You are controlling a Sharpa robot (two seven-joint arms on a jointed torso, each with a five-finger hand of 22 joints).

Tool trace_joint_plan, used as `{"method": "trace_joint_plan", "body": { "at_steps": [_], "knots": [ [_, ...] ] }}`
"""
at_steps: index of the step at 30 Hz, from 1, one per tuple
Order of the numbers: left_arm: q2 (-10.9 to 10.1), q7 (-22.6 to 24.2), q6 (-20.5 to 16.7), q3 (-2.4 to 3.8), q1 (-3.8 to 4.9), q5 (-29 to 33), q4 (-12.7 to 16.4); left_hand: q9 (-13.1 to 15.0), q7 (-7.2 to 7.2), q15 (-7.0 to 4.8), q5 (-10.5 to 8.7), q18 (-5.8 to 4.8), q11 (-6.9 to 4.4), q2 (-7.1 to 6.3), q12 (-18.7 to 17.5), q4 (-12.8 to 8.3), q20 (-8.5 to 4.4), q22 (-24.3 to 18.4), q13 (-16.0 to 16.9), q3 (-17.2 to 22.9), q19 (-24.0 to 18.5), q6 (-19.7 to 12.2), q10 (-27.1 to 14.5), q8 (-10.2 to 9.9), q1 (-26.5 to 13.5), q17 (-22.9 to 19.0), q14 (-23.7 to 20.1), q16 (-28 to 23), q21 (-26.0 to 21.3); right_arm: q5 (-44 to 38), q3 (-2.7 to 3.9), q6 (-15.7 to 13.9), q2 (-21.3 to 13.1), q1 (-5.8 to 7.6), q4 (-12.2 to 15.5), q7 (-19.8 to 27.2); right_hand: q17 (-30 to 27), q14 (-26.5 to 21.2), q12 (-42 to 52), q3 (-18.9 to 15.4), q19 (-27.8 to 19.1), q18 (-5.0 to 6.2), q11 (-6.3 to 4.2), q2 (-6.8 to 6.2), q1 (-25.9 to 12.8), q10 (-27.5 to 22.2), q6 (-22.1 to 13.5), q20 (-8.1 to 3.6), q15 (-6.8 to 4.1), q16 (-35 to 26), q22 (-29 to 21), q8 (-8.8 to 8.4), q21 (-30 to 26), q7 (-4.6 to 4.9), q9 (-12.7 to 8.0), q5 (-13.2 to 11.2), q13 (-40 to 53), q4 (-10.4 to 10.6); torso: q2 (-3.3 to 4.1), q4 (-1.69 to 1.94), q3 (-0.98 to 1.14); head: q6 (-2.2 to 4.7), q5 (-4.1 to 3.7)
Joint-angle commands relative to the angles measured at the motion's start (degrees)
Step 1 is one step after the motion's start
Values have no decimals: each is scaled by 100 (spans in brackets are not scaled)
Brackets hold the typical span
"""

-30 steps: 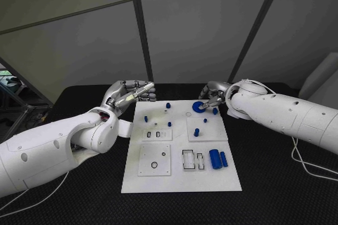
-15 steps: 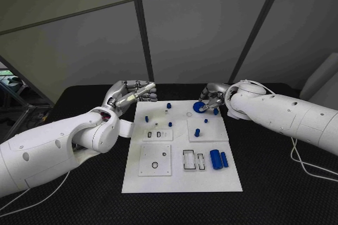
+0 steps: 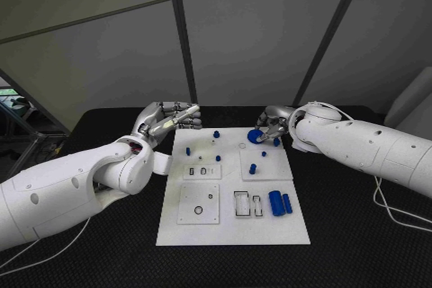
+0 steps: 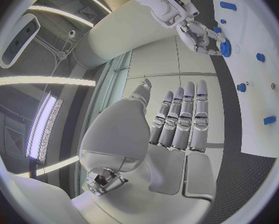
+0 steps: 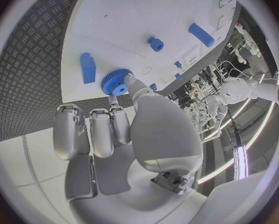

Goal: Assemble the parts on the task board

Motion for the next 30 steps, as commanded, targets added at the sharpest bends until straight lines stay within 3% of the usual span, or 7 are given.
{"method": "trace_joint_plan", "body": {
  "at_steps": [1,13,30],
  "knots": [
    [5,20,49,2,8,-42,8,-5,1,5,4,-78,8,40,-28,-14,28,-10,4,-32,-24,42,49,-37,-21,8,-28,-25,-32,-90,-2,64,16,-2,-4,37,358,375,13,32,-17,-51,-15,78,29,-43,93,0,28,39,19,62,33,-14,17,2,122,-51,2,9,1,-2,-7],
    [-2,9,46,2,8,-42,12,-5,1,5,4,-78,8,40,-28,-14,28,-10,4,-32,-24,42,49,-37,-21,8,-28,-25,-32,-336,-2,-254,64,-25,-10,90,404,380,56,172,9,-64,-61,269,59,7,554,-51,-38,76,108,209,76,-74,40,-119,208,-127,7,3,-1,5,5],
    [-20,-49,100,2,8,-42,30,-5,1,5,4,-77,8,49,-32,-17,28,-11,4,-30,-26,44,50,-40,-15,10,-29,-25,-35,-434,-3,-332,74,-37,31,102,385,375,35,207,-2,-61,-68,288,69,-5,603,-62,-50,65,98,200,73,-80,30,-131,187,-150,4,4,-2,5,23]
  ]
}}
